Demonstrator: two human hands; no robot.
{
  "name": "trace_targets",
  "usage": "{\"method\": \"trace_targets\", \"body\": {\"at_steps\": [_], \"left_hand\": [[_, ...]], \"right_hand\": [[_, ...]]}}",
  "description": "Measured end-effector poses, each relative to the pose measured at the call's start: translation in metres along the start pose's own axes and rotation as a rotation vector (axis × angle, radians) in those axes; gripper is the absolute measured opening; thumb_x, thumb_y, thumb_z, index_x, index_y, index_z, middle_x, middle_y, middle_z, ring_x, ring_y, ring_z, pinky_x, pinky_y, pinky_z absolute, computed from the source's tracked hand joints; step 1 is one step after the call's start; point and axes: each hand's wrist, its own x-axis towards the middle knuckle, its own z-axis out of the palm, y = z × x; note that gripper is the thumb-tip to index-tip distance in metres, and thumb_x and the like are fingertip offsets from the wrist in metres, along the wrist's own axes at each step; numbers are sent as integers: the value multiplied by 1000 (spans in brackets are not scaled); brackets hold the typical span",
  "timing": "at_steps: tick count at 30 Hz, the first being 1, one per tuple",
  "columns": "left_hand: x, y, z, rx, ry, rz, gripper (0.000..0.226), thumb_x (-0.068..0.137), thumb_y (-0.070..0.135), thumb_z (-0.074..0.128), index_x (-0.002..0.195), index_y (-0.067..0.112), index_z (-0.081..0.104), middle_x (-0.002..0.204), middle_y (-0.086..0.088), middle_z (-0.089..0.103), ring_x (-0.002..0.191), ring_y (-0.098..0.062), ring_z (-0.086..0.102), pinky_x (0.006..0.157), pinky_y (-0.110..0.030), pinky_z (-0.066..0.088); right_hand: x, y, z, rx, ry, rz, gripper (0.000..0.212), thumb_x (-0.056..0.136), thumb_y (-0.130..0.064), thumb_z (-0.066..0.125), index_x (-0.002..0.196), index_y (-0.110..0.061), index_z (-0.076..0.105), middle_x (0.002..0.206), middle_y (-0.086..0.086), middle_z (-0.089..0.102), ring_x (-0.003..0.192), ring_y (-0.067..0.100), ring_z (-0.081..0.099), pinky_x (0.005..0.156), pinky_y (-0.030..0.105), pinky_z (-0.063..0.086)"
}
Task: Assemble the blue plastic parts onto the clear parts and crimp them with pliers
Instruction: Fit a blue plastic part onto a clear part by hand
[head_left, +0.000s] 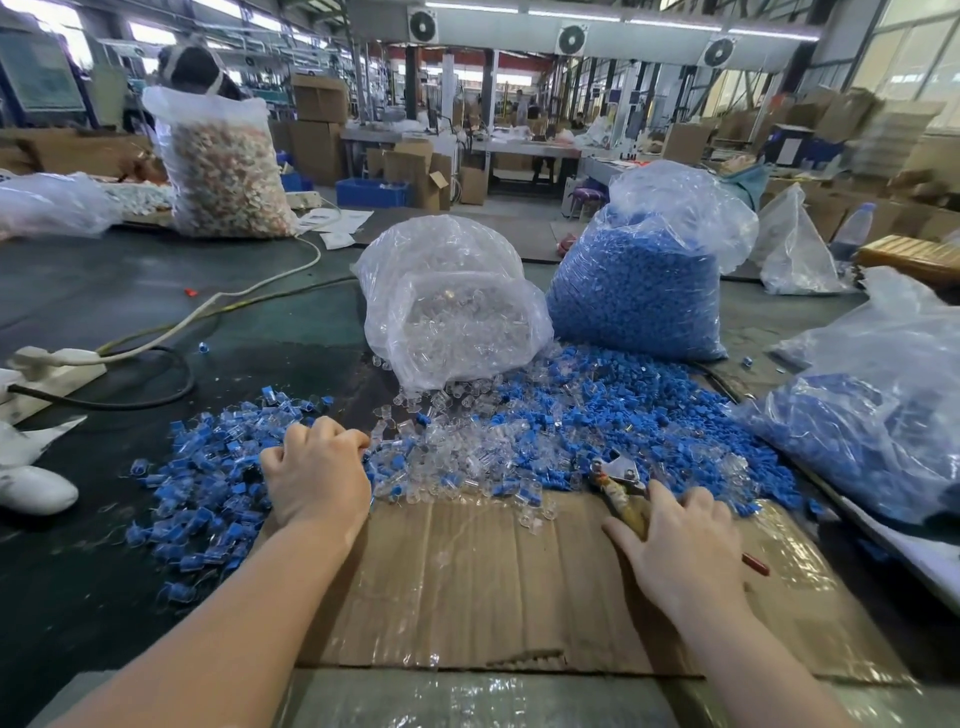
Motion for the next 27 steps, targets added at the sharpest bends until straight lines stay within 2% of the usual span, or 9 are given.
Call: {"method": "trace_targets", "body": {"at_steps": [4, 8, 12, 16, 22, 27], "left_hand": [[-9, 14, 6, -178, 32, 40, 23, 92, 26, 54, 113, 29, 62, 111, 6, 56, 103, -17, 40, 87, -32, 29], [-28, 44, 9, -520, -6, 148, 17, 89, 18, 59, 105, 17, 66, 103, 3, 60, 94, -8, 40, 79, -13, 30], [-48, 73, 14, -690, -122, 245, 16, 89, 13, 60, 102, 14, 66, 98, 4, 62, 87, -6, 51, 82, -15, 41], [-60, 84, 21, -730, -148, 265, 16, 87, 10, 62, 101, 14, 69, 96, 5, 64, 81, -4, 51, 76, -4, 35], [-58, 77, 24, -726, -213, 322, 27, 84, 23, 67, 111, 21, 66, 102, 8, 62, 92, -7, 55, 88, -19, 43], [-59, 77, 25, -704, -254, 339, 26, 82, 29, 68, 108, 23, 67, 98, 9, 62, 94, -7, 55, 89, -22, 44]], "right_hand": [[-2, -1, -3, -7, -27, 1, 59, 87, -68, 32, 122, -22, 43, 127, 8, 47, 118, 26, 43, 97, 35, 37], [-5, -12, -8, 23, 68, -35, 48, 92, -58, 37, 129, -27, 41, 135, 5, 41, 126, 24, 35, 109, 42, 23], [-8, -36, -3, 243, 153, -228, 27, 95, -33, 44, 121, -28, 50, 126, -7, 47, 118, 13, 39, 104, 33, 27], [-8, -56, 7, 366, 146, -239, 21, 96, -27, 42, 115, -28, 53, 118, -10, 53, 113, 13, 42, 97, 31, 30], [-5, -67, 18, 477, 126, -264, 32, 97, -23, 42, 127, -27, 51, 125, -10, 56, 117, 16, 45, 100, 32, 31], [-6, -64, 21, 621, 164, -279, 27, 91, -13, 53, 115, -21, 62, 112, -5, 65, 107, 16, 52, 94, 27, 36]]}}
